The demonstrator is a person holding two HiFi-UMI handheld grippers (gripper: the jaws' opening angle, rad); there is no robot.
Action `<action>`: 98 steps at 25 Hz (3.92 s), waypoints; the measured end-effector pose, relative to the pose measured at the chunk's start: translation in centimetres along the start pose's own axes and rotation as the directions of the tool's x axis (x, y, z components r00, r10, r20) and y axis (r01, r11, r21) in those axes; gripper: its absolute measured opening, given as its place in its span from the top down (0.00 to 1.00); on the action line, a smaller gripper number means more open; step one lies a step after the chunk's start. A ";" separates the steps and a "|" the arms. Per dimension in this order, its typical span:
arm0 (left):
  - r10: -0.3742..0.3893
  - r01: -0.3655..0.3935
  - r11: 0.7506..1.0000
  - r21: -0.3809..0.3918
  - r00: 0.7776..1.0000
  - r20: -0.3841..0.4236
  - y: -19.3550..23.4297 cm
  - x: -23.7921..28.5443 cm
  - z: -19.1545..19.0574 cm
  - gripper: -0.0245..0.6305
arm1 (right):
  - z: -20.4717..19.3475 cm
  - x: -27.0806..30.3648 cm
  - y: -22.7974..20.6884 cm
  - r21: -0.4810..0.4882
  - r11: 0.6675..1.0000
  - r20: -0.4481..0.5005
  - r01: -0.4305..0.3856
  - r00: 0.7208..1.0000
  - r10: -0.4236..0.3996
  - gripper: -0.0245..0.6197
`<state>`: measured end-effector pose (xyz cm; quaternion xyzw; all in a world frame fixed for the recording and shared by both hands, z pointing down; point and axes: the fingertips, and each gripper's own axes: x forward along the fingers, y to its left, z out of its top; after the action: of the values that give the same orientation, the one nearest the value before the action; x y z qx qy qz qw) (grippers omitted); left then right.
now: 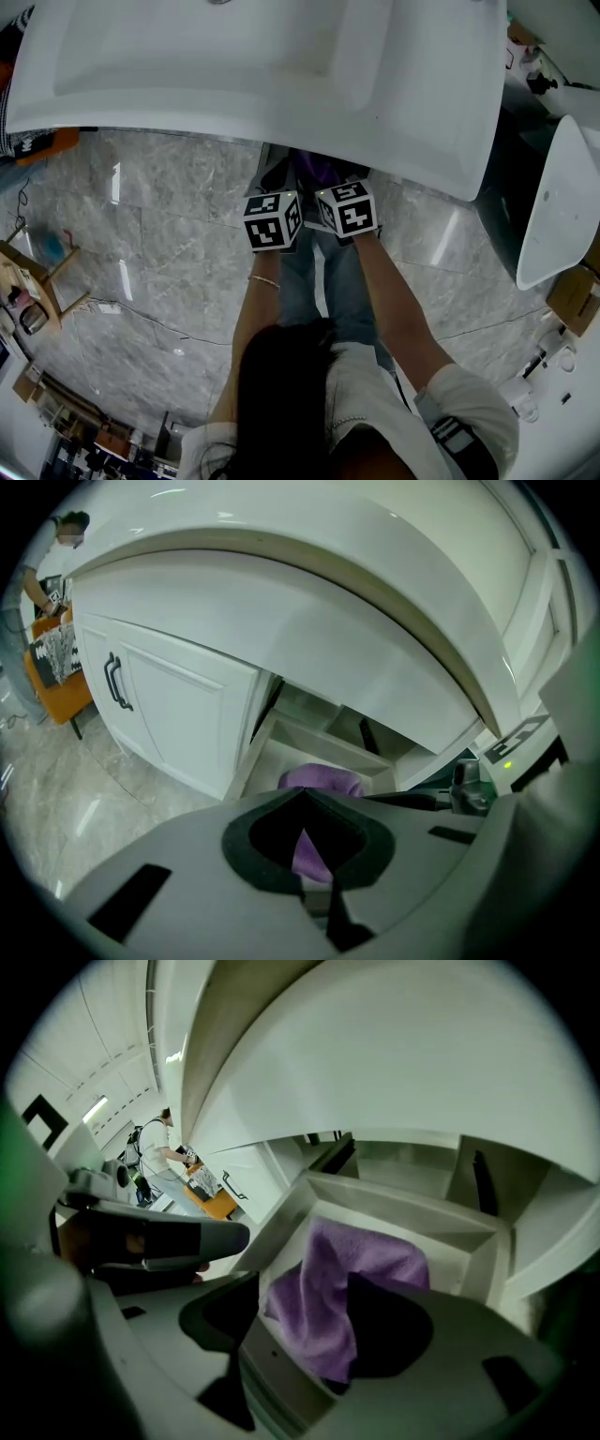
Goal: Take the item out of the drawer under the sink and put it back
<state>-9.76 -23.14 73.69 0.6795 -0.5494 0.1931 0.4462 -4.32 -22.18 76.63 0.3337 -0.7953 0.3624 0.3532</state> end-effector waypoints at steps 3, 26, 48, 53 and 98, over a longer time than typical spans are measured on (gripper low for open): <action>0.004 -0.004 1.000 -0.024 1.000 0.013 -0.1 -1.0 0.3 0.95 | 0.7 -1.4 0.4 -0.003 1.000 0.019 -0.001 1.000 0.001 0.51; 0.029 -0.030 1.000 -0.002 0.981 0.191 -6.6 -13.9 8.2 0.96 | 7.7 -15.2 5.9 -0.080 0.997 0.158 -0.006 0.987 0.018 0.56; -0.070 0.017 0.990 0.138 0.921 0.384 -13.8 -23.8 13.0 0.95 | 14.8 -28.0 9.9 -0.157 0.979 0.463 0.132 0.885 -0.045 0.93; -0.079 0.023 0.991 0.135 0.900 0.429 -14.1 -25.2 13.4 0.95 | 14.9 -29.4 11.2 -0.163 0.974 0.477 0.154 0.877 -0.059 0.94; 0.005 -0.016 0.999 0.036 0.962 0.274 -7.7 -19.1 8.2 0.96 | 9.6 -20.3 9.8 -0.149 0.987 0.234 0.065 0.972 -0.029 0.63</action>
<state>-10.74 -18.87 51.96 0.7051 -0.6057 0.1098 0.3520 -4.34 -19.36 52.27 0.3637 -0.8487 0.2494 0.2920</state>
